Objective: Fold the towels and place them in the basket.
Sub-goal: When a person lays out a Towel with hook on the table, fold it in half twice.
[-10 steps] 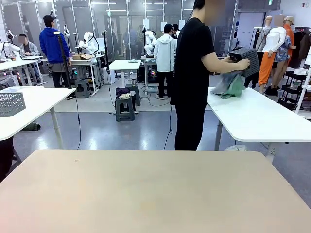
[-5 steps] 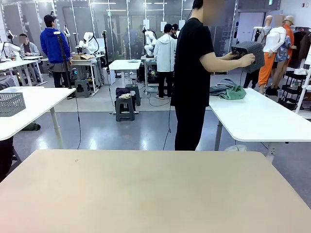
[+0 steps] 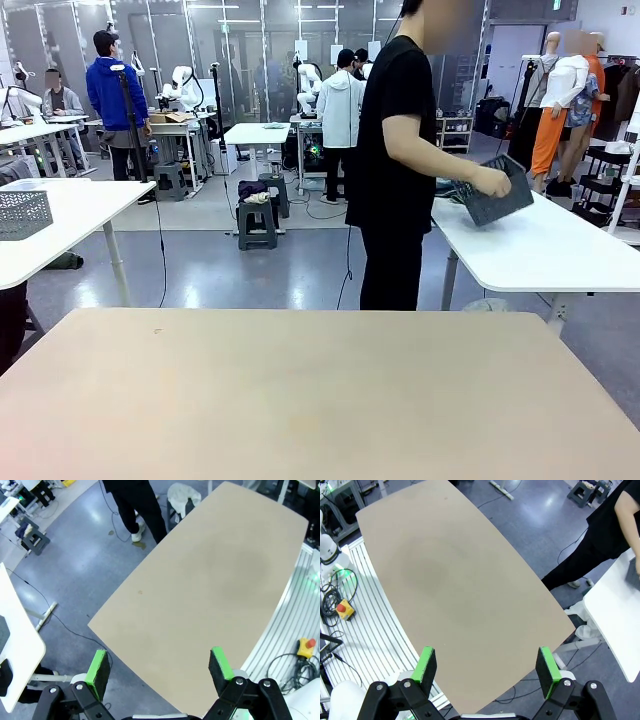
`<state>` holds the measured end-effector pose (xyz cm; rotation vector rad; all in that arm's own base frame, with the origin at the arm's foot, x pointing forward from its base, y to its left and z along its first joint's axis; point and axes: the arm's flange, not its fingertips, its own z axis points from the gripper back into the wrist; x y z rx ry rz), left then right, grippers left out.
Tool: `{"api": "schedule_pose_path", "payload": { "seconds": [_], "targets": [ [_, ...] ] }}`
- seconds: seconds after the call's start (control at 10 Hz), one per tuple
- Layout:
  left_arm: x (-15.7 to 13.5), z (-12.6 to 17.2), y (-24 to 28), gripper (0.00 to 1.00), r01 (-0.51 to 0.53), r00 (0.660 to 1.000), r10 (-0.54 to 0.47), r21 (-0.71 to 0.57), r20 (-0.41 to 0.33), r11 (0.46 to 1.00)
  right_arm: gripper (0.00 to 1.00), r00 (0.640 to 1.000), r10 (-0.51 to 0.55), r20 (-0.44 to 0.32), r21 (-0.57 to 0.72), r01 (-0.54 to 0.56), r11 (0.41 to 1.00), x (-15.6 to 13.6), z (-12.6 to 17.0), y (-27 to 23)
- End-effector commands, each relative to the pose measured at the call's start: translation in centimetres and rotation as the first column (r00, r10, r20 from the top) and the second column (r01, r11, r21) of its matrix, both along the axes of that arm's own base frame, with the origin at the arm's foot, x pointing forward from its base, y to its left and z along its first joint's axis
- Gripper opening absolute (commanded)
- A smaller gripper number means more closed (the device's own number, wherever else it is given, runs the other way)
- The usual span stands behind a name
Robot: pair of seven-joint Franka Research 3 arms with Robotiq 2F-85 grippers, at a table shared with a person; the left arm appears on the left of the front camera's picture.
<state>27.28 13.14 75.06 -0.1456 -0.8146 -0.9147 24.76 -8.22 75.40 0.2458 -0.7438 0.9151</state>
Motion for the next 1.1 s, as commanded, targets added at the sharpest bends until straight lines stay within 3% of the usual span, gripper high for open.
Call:
{"api": "schedule_pose_path", "payload": {
  "seconds": [0.0, 1.0],
  "targets": [
    [-0.02, 0.08, 0.15, 1.0, -0.006, 1.0, 0.006, -0.003, 0.007, 1.0, 1.0, 1.0, 0.016, 0.006, 0.004, -0.016, 1.0, -0.01, -0.24, 0.03],
    [-0.02, 0.08, 0.15, 1.0, -0.006, 1.0, 0.006, -0.003, 0.007, 1.0, 1.0, 1.0, 0.016, 0.006, 0.004, -0.016, 1.0, -0.01, -0.24, 0.03]
  ]
}}
